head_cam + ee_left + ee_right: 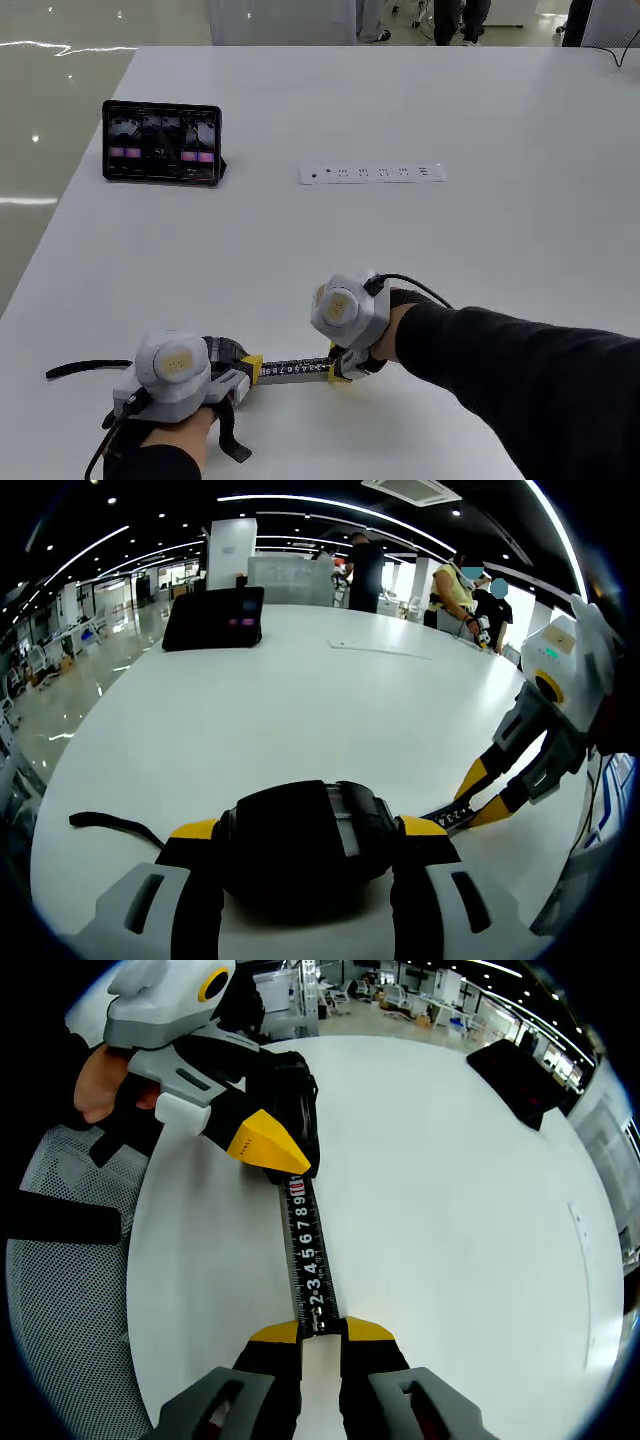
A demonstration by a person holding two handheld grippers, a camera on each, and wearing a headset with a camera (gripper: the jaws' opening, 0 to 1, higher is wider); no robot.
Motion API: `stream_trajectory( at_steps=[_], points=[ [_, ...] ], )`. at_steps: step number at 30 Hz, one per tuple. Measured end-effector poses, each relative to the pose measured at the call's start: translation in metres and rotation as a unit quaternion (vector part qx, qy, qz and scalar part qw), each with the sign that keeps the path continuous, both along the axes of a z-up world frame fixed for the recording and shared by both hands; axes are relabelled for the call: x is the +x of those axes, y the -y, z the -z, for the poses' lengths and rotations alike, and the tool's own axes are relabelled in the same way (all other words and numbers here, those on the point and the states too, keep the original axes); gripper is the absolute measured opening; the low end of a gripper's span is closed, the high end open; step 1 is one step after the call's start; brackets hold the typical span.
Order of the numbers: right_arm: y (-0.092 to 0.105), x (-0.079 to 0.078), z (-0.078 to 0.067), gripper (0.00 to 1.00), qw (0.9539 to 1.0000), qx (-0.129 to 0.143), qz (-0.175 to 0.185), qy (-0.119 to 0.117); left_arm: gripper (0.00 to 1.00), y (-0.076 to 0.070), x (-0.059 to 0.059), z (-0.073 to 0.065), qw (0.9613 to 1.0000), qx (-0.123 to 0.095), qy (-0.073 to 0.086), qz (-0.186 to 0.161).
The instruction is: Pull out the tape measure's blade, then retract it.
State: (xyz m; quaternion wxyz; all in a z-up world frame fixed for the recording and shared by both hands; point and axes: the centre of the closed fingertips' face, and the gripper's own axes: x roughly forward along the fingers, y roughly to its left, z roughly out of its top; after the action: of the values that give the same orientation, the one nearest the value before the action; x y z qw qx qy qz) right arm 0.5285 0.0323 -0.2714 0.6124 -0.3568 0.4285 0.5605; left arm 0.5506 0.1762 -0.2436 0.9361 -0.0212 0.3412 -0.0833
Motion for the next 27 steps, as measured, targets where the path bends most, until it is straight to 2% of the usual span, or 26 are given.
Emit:
stream_trajectory(
  at_steps=[7,22,27],
  points=[
    [-0.0027,0.0005,0.0002,0.1,1.0,0.001,0.0,0.001,0.64,-0.0002,0.0005,-0.0005,1.0,-0.004,0.002,0.001],
    [-0.0066,0.0006,0.0006,0.1,1.0,-0.001,-0.005,-0.002,0.63,0.0004,-0.0009,-0.0002,0.9999,-0.013,-0.004,0.003],
    [-0.0084,0.0003,0.0007,0.1,1.0,0.005,-0.006,-0.003,0.63,-0.0004,-0.002,-0.001,0.9998,-0.021,0.001,0.004]
  ],
)
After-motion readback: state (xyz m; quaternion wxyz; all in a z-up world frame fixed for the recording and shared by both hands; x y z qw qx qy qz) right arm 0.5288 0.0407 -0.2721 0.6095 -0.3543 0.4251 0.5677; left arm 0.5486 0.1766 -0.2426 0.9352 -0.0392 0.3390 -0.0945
